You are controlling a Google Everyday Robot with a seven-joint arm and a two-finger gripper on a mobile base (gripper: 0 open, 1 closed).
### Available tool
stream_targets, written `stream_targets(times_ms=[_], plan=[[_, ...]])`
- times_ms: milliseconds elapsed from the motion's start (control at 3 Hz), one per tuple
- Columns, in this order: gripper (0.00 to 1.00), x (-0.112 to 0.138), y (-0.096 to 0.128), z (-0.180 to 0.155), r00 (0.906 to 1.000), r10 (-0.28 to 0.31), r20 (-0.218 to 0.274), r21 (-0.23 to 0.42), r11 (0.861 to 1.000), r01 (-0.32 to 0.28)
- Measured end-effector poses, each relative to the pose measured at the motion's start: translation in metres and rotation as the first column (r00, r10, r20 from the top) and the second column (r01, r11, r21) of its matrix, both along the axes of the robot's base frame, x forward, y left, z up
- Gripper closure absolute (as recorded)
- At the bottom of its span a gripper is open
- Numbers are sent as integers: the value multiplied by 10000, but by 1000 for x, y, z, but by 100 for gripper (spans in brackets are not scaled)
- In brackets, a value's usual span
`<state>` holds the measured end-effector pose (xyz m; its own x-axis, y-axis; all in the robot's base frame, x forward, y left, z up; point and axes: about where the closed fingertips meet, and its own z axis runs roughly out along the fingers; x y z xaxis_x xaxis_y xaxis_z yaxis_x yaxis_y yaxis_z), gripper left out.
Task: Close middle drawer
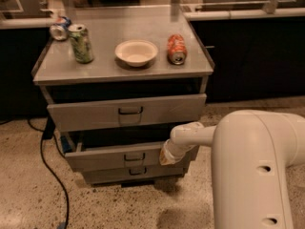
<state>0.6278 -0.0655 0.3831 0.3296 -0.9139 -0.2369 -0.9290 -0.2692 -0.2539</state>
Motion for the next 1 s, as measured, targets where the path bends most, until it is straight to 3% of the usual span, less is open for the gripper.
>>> stream_targets(times_ms=[333, 1000], plan=[[100, 1, 1, -13, 9999, 37, -161, 495, 9988, -29], [100, 25, 6, -21, 9982, 502, 319, 291, 9983, -511]])
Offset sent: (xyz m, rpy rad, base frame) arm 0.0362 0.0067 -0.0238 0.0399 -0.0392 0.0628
